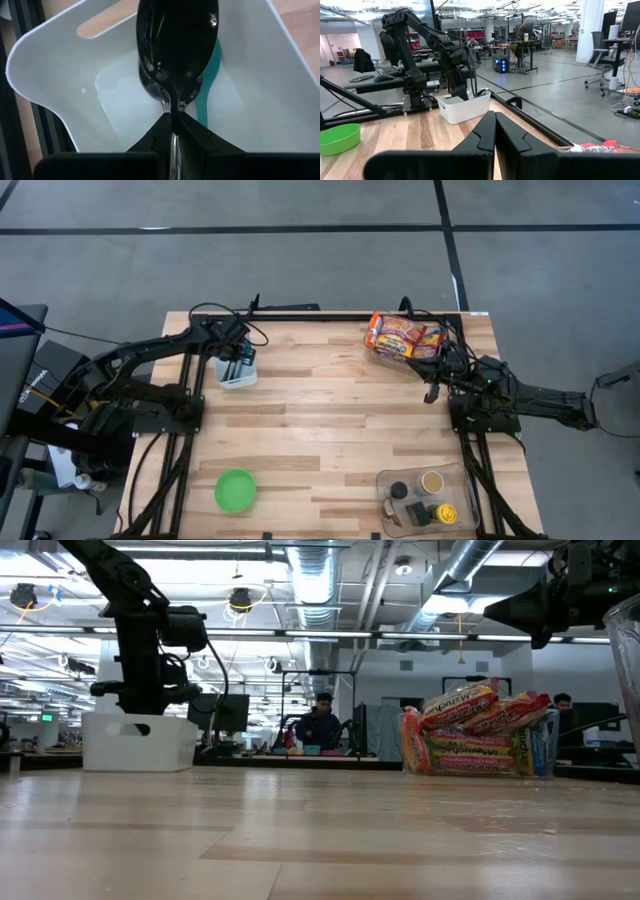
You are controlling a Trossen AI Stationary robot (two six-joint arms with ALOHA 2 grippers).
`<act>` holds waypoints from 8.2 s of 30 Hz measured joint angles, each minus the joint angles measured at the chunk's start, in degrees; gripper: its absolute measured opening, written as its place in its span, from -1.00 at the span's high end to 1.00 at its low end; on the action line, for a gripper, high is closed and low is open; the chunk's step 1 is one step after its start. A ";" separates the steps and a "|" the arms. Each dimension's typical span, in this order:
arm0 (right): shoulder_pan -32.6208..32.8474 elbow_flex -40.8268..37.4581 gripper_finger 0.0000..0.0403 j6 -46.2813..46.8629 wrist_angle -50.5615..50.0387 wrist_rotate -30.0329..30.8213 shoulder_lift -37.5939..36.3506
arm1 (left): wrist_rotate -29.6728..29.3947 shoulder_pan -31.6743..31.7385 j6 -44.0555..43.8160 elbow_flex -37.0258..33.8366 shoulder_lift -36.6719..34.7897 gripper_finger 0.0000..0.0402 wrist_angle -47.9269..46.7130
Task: Pick & Place Food Item
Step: Put the black spoon into the white bin, then return to Home Position
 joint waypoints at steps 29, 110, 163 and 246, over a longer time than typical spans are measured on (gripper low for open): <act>-0.02 0.00 1.00 0.01 0.00 0.00 0.00 | 4.63 0.00 -0.05 0.00 -0.44 0.60 2.08; 0.00 0.02 1.00 0.02 0.00 0.00 -0.02 | 2.72 -26.73 19.76 0.01 -43.98 0.99 24.12; -0.02 0.02 1.00 0.01 0.00 0.00 -0.02 | 4.26 -26.71 18.94 -14.07 -72.67 0.99 31.48; 0.11 0.02 1.00 -3.79 -5.87 -5.41 -9.94 | 4.31 -26.71 12.16 -38.12 -58.31 0.99 49.04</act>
